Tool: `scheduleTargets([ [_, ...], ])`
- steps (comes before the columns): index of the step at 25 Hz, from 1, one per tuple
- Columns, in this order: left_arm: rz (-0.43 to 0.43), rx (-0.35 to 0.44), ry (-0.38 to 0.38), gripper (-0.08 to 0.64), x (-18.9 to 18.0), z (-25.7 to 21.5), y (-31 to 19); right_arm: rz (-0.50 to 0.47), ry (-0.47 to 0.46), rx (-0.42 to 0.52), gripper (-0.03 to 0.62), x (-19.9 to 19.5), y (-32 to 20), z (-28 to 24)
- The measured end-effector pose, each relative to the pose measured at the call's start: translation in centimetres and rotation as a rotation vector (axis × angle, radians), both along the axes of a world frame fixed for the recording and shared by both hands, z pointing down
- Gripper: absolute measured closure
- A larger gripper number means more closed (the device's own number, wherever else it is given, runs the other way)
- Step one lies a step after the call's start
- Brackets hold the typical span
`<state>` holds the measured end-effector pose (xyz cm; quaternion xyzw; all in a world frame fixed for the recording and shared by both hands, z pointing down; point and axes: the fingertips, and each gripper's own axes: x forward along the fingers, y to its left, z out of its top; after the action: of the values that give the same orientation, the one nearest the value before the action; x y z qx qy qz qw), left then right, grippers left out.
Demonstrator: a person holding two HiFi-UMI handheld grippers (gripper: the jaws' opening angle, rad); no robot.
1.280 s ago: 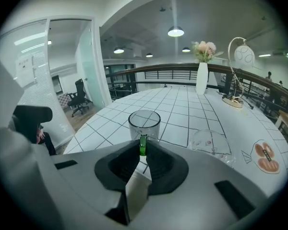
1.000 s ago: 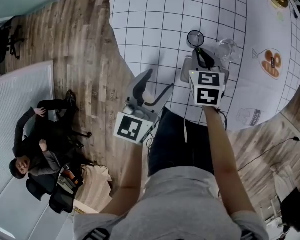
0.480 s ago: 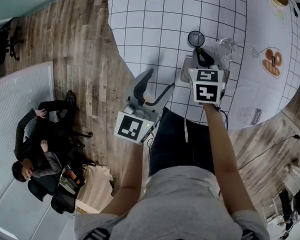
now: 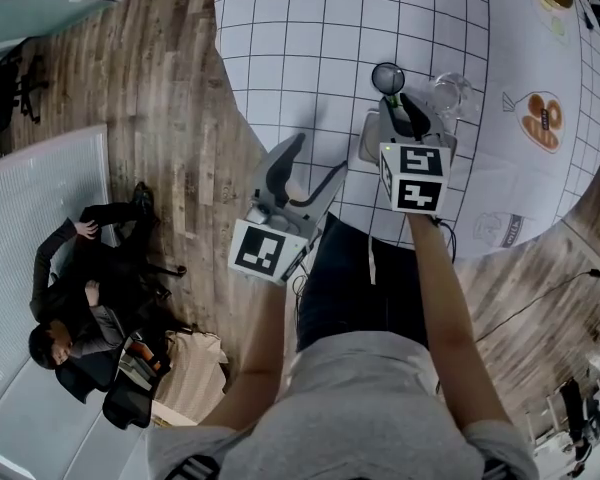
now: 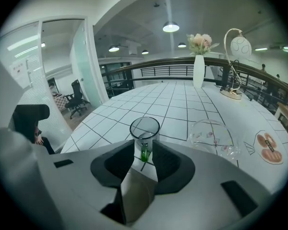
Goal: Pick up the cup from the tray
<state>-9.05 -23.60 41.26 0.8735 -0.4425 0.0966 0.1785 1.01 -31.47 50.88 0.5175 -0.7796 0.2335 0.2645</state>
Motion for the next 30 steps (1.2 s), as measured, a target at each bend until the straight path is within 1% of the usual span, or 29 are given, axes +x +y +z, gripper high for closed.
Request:
scheduleTargets([
  [3, 0.003, 0.012, 0.003, 0.265, 0.4, -0.3, -0.4, 0.012, -0.016, 0.032, 0.492, 0.5, 0.5, -1.2],
  [6, 0.013, 0.031, 0.008, 0.265, 1.3, -0.8, -1.0, 0.036, -0.062, 0.069, 0.492, 1.0, 1.1, -3.4],
  [8, 0.025, 0.046, 0.01, 0.265, 2.1, -1.3, -1.5, 0.05, -0.104, 0.11, 0.492, 1.5, 1.3, -5.2],
  [10, 0.038, 0.062, 0.008, 0.265, 3.0, -1.7, -2.1, 0.052, -0.156, 0.17, 0.494, 2.0, 1.4, -7.4],
  [12, 0.051, 0.08, 0.008, 0.278, 4.1, -2.3, -2.7, 0.044, -0.203, 0.245, 0.517, 2.6, 1.5, -9.8],
  [13, 0.059, 0.091, 0.009, 0.288, 4.8, -2.7, -3.1, 0.037, -0.217, 0.284, 0.535, 3.0, 1.5, -10.9],
  [15, 0.08, 0.122, 0.012, 0.318, 6.1, -3.6, -3.9, 0.026, -0.23, 0.354, 0.549, 3.8, 1.6, -12.7],
  [17, 0.09, 0.153, 0.016, 0.351, 7.3, -4.6, -4.6, 0.025, -0.239, 0.4, 0.555, 4.7, 1.6, -14.1],
  [20, 0.082, 0.185, 0.012, 0.427, 8.8, -5.8, -5.5, 0.049, -0.246, 0.435, 0.566, 6.2, 1.8, -15.2],
  [23, 0.067, 0.201, 0.006, 0.486, 10.1, -6.5, -6.0, 0.072, -0.251, 0.455, 0.569, 7.2, 2.1, -15.7],
  [27, 0.057, 0.204, -0.003, 0.518, 11.7, -6.7, -6.4, 0.089, -0.244, 0.479, 0.571, 7.9, 2.2, -16.2],
  [30, 0.058, 0.21, -0.018, 0.52, 12.4, -6.9, -6.3, 0.096, -0.239, 0.492, 0.575, 8.0, 2.3, -16.6],
])
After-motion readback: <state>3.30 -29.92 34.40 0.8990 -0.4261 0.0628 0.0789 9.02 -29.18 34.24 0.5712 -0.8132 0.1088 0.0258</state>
